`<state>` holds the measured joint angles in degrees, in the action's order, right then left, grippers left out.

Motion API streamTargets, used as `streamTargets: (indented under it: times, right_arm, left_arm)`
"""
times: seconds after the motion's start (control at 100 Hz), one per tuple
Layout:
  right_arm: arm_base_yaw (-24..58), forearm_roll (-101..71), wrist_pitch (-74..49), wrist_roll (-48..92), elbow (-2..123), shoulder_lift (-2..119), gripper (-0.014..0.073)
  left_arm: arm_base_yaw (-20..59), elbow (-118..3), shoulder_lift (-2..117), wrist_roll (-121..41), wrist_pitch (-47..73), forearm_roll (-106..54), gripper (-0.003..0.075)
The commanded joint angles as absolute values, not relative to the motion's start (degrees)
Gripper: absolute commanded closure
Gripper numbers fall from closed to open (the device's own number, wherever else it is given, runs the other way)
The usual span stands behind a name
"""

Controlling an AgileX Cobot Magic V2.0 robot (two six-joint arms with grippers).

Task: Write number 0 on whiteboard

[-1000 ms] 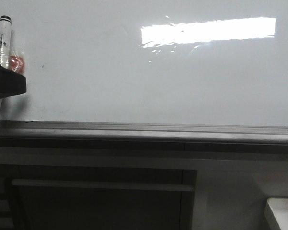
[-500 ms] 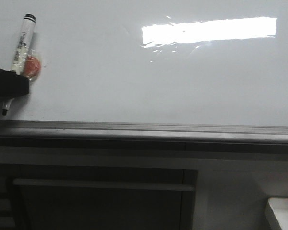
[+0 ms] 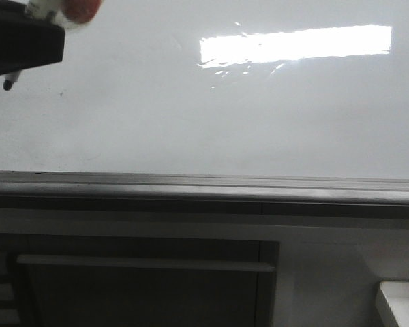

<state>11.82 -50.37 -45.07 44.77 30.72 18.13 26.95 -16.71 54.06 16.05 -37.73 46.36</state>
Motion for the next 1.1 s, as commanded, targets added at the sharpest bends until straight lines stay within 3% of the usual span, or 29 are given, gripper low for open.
streamTargets:
  times: [0.0,0.12,0.19,0.42,1.09]
  right_arm:
    - [17.7,-53.1,-42.6,48.4,34.4,23.1,0.0423]
    - [27.0,-53.1,-41.1,52.8,36.0,29.2,0.0225]
    - [32.1,-53.1,-40.0,58.0,37.0,32.7,0.0175]
    - [41.1,-52.9,-33.3,62.5,40.5,42.9,0.0174]
    - [50.9,-52.5,-32.5,65.0,53.1,62.3,0.0175]
  left_arm:
    - [27.0,-18.2,50.7,21.1,-42.1,51.8,0.0741]
    - [27.0,-18.2,48.7,25.1,-42.1,57.8,0.0741]
    - [27.0,-18.2,48.6,27.6,-42.4,61.5,0.0741]
    - [27.0,-18.2,48.6,36.9,-45.4,73.1,0.0741]
    - [27.0,-18.2,51.0,39.3,-45.4,79.1,0.0741]
